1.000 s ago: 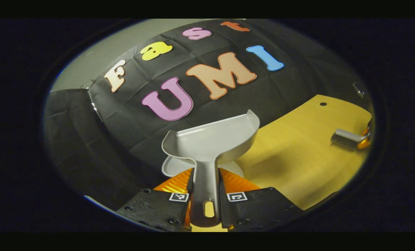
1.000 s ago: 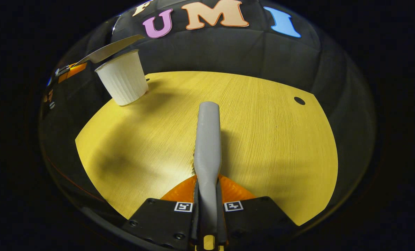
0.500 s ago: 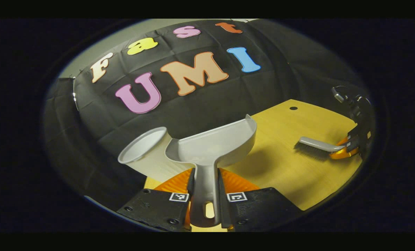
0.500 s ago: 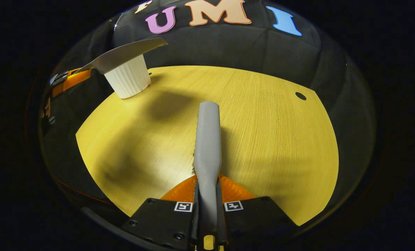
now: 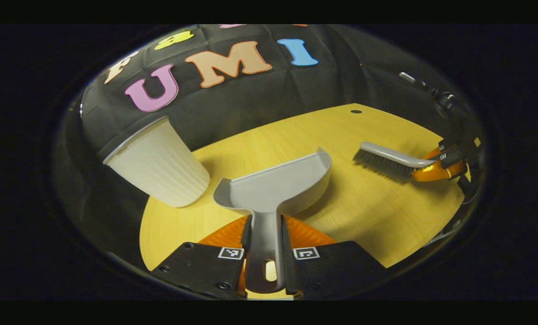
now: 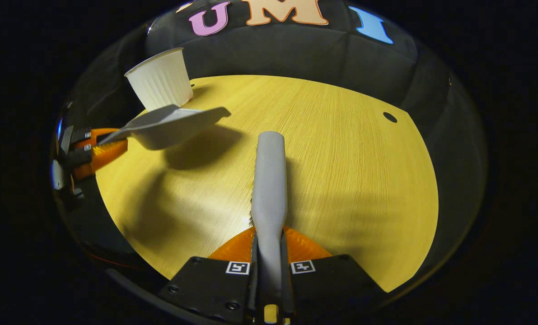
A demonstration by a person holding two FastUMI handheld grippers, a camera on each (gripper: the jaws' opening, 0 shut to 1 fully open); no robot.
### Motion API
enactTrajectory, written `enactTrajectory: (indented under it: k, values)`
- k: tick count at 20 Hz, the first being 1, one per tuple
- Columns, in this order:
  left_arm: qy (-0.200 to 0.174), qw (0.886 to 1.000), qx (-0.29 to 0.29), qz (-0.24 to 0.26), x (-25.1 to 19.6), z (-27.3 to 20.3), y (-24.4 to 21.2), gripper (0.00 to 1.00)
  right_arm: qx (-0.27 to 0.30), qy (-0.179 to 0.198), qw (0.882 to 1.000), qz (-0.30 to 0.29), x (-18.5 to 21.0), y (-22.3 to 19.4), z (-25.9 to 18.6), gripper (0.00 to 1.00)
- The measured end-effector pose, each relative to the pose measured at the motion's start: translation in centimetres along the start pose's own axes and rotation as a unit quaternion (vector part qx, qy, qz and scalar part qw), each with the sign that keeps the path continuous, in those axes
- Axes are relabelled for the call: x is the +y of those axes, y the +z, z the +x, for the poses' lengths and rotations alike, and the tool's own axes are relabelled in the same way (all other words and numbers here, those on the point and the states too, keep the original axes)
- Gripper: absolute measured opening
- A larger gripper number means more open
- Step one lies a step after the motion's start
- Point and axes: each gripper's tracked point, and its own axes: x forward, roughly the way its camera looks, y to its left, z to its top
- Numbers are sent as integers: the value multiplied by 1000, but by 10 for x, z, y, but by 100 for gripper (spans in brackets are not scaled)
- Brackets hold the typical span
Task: Pick up the small broom and dustpan from the desktop, sweep the trash into the dustpan with the broom, and then empty the trash into the garbage bin.
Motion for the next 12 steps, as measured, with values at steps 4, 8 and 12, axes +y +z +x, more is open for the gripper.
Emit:
enactTrajectory:
  k: [4,8,12]
  values:
    - [0,1000,13,5,1,4,-10,26,7,-6,1000,-6,0,2,0,15]
    - [4,1000,28,10,-3,10,-17,25,22,-13,1000,-11,0,3,-3,18]
    - [10,999,41,17,-7,13,-30,27,25,-24,999,-11,0,-1,3,17]
